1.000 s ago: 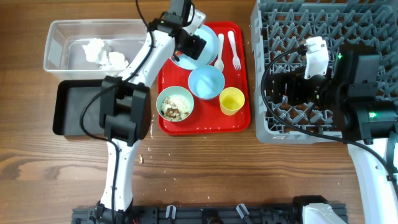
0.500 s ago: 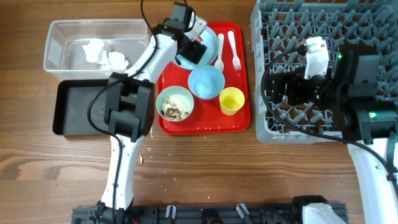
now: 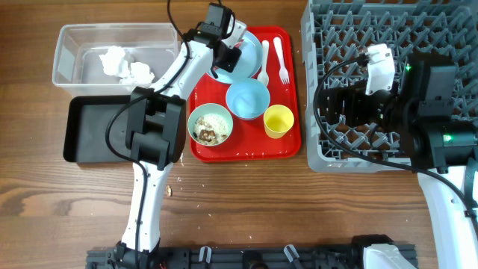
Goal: Sort waste into correct bins and load items into the dishwasher rack
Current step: 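Grasp the red snack wrapper on the blue plate with the left gripper, then carry the red wrapper to the clear bin and drop it in, then grasp the green bowl of food scraps by its rim with the left gripper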
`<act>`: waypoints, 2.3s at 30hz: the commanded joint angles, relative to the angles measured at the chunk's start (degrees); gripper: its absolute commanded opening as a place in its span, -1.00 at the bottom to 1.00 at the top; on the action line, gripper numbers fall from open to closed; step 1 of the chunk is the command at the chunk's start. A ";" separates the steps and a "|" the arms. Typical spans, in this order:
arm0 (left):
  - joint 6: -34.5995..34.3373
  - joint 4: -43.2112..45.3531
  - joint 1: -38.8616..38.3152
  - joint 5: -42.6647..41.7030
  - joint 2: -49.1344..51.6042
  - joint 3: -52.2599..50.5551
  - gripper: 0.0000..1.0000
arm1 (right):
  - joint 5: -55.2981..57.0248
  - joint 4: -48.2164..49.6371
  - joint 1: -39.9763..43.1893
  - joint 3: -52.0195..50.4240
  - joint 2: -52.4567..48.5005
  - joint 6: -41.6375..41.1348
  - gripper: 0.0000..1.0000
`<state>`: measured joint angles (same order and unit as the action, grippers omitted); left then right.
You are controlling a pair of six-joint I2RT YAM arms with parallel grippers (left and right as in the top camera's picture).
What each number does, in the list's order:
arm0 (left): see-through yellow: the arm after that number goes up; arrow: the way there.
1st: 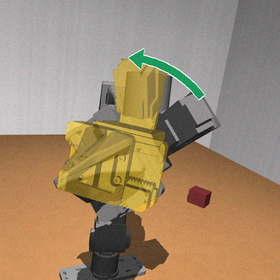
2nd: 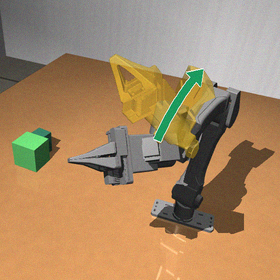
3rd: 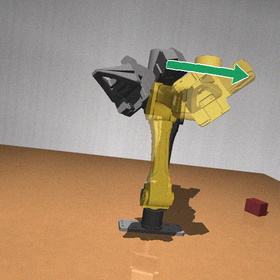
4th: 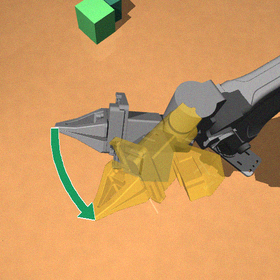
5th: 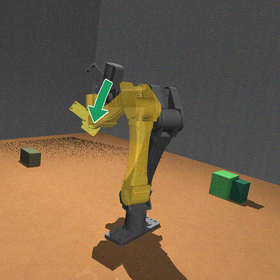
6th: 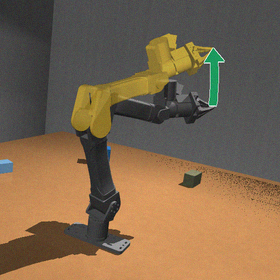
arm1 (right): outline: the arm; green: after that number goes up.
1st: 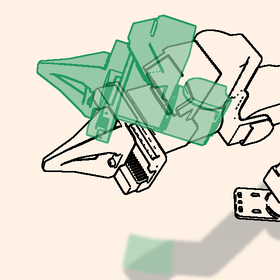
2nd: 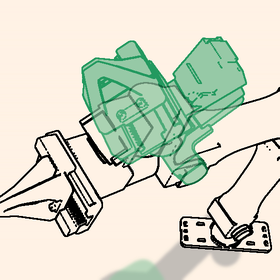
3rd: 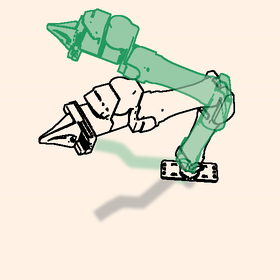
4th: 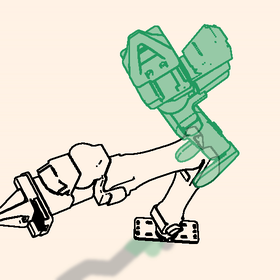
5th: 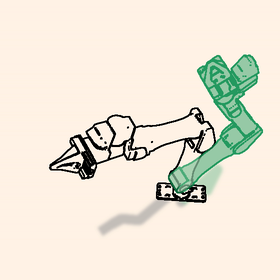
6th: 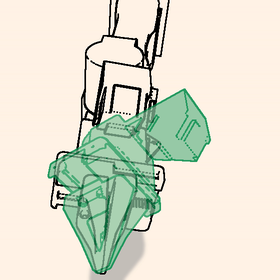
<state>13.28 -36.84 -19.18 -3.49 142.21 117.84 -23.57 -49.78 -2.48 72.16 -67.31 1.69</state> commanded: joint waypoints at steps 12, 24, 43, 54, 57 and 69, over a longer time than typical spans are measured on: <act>-17.22 -14.73 7.48 0.57 -23.80 0.37 -0.92 | -0.90 0.04 -0.24 1.33 -0.37 -0.33 0.99; -21.33 -15.72 18.84 2.03 -19.47 -5.60 -0.92 | -0.94 0.98 -0.24 1.33 -0.37 -0.39 0.99; -21.22 -26.49 13.60 -12.13 -26.88 -4.68 0.86 | -0.94 1.07 -0.24 1.33 -0.37 -0.37 1.00; -21.03 -38.99 0.11 -9.77 -25.90 -12.11 0.72 | -0.94 1.11 -0.24 1.33 -0.37 -0.39 0.99; -20.98 -35.54 -2.62 -4.96 -25.83 -16.50 0.68 | -0.94 1.09 -0.24 1.33 -0.37 -0.44 0.99; -14.97 -16.85 -8.26 -3.26 -25.83 -33.64 0.19 | -0.94 0.59 -0.24 1.33 -0.37 -0.81 1.00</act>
<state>-3.90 -55.92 -26.55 -7.73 116.09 86.80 -23.57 -49.10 -2.48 72.16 -67.31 1.50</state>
